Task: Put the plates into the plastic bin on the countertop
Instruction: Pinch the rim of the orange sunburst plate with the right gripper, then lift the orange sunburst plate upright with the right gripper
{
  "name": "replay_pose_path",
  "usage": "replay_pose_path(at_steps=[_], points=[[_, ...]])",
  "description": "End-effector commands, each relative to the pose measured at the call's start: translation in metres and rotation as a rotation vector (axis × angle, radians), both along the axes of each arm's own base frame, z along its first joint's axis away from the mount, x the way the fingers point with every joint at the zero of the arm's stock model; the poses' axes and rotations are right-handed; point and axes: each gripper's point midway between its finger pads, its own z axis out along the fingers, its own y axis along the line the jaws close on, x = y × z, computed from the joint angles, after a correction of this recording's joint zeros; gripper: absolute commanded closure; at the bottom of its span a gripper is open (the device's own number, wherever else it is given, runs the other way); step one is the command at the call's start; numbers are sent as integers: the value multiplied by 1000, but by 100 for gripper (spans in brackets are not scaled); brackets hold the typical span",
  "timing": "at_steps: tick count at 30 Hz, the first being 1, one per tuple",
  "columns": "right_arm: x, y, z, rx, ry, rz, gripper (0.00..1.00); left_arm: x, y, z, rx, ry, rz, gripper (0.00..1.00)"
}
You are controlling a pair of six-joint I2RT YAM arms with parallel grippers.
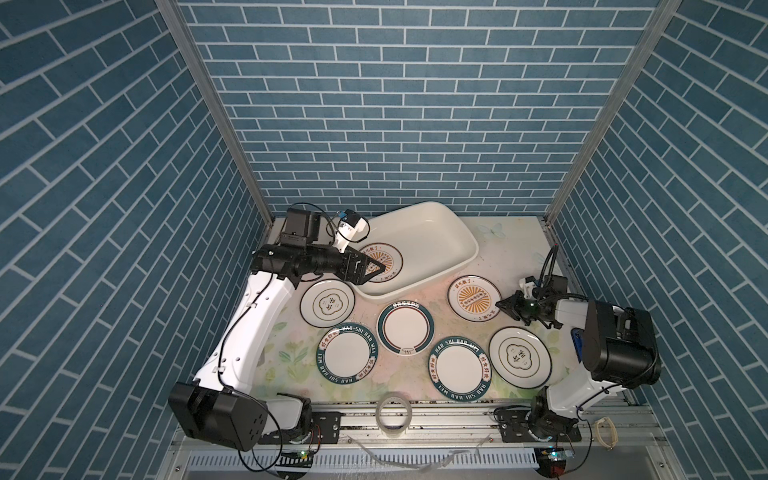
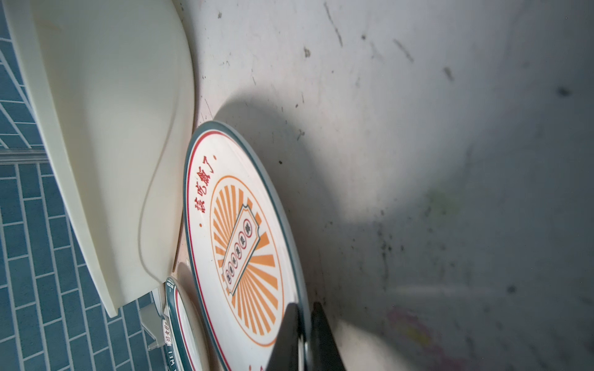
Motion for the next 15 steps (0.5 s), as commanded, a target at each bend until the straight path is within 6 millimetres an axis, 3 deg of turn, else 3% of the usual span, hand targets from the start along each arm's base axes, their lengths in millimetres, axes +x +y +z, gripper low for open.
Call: replay_pose_path(at_steps=[1,15], points=[[-2,-7,1,-37,19,-22,100,-5,-3,6,-18,-16,-19,1],[-11,-9,52,-65,-62,-59,100,-3,-5,10,-43,-2,-19,0]])
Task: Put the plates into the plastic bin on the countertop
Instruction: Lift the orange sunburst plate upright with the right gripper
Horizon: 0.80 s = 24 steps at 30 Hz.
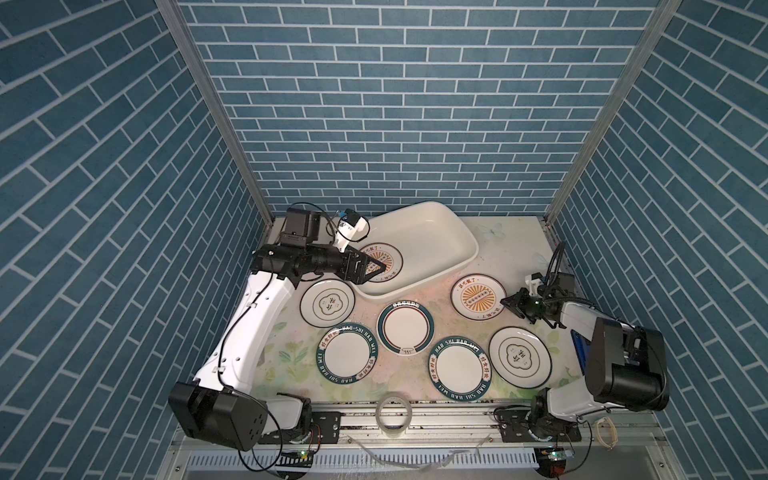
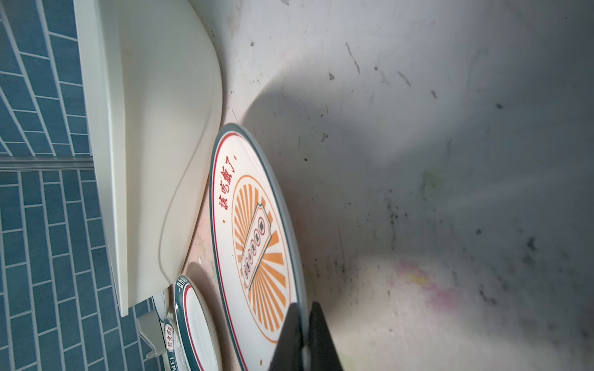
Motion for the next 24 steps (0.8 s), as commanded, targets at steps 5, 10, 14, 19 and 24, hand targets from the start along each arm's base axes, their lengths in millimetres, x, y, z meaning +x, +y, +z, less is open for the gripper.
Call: replay_pose_path(at_steps=[5,10,14,19,24], points=[[-13,-10,27,-73,1,-49,100,0,-3,9,-23,-5,-6,0],[-25,-26,36,-174,39,-93,100,1,-3,8,-22,-4,0,0],[-30,-33,44,-218,41,-125,100,2,-1,8,-13,-10,13,0],[-34,-32,63,-217,14,-126,100,4,1,10,-3,-18,25,0],[-42,-32,81,-231,-3,-132,100,9,6,12,26,-32,60,0]])
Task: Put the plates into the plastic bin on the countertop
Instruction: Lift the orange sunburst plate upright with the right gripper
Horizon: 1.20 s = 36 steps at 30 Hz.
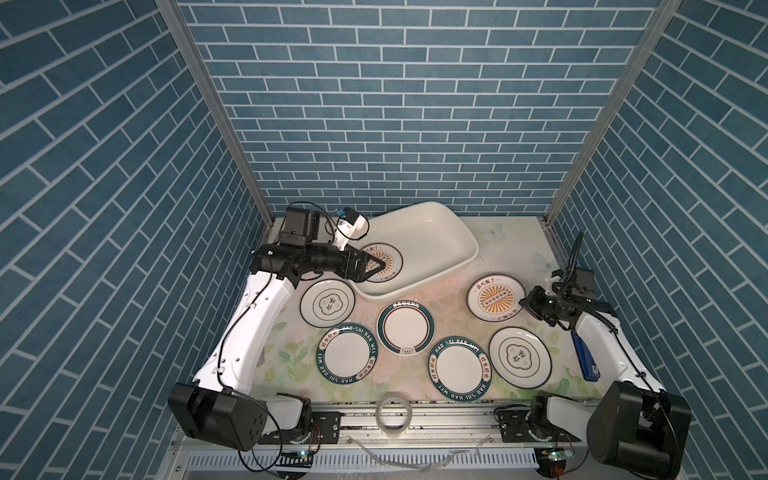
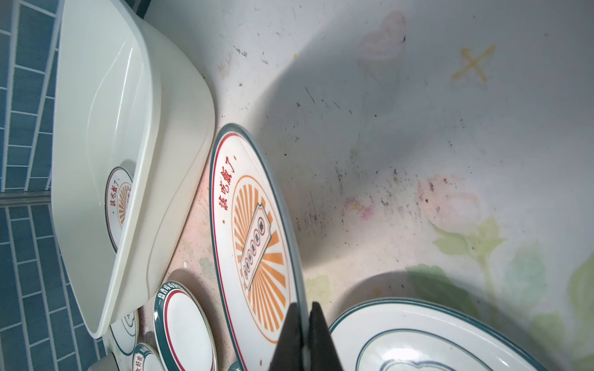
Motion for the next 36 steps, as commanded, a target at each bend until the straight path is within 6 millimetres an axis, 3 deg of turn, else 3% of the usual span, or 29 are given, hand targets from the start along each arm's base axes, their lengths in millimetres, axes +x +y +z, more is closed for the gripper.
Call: replay_pose_path(at_steps=[1,11,20,27,33,36], points=[[-7,-1,20,-22,-25,6,100,4,3,10,20,-32,28,1],[-27,9,50,1,-78,26,100,9,9,14,44,-47,64,0],[-26,22,91,61,-176,59,100,9,11,14,54,-50,73,0],[-5,23,118,35,-219,57,100,13,12,11,64,-46,81,0],[32,54,142,21,-257,151,100,15,15,15,70,-56,89,0],[59,79,153,36,-275,214,100,14,15,17,74,-61,87,0]])
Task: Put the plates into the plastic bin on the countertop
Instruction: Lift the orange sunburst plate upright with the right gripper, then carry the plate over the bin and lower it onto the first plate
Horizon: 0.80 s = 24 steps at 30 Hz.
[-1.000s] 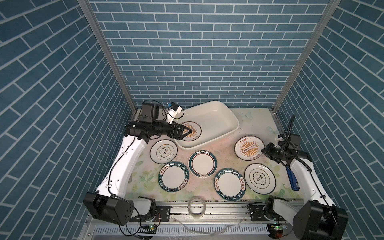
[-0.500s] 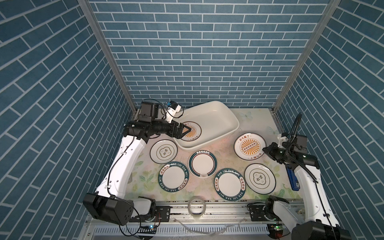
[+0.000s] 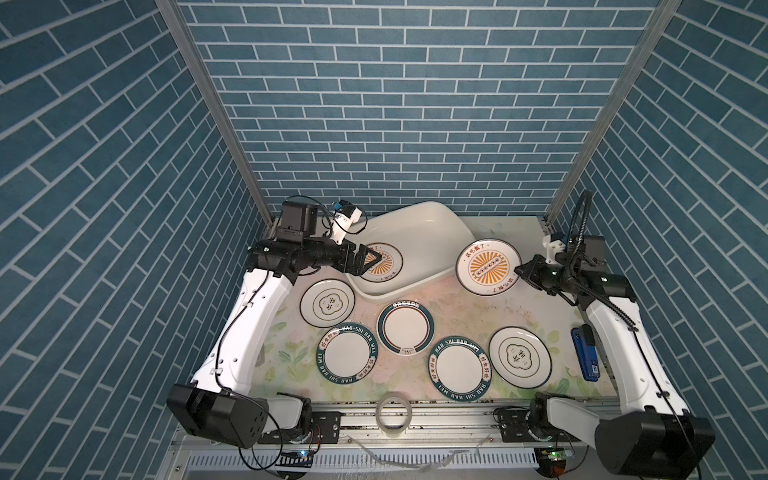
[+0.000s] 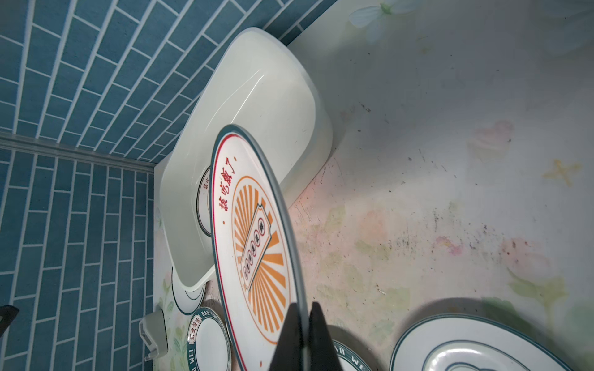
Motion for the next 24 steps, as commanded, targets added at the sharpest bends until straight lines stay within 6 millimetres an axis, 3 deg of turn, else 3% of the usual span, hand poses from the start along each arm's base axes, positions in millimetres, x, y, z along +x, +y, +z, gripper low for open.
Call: replay_pose_path(at_steps=[1,6,10,17,24], points=[[36,27,32,28,-96,49,100,-1,4,6,14,-14,8,1],[82,77,42,37,-119,157,100,0,13,11,13,-31,33,0],[114,121,30,49,-107,242,100,0,18,15,12,-46,51,0],[156,190,-9,94,-54,360,100,-7,22,15,22,-78,62,0],[172,243,-58,112,5,441,100,-9,24,8,24,-79,68,1]])
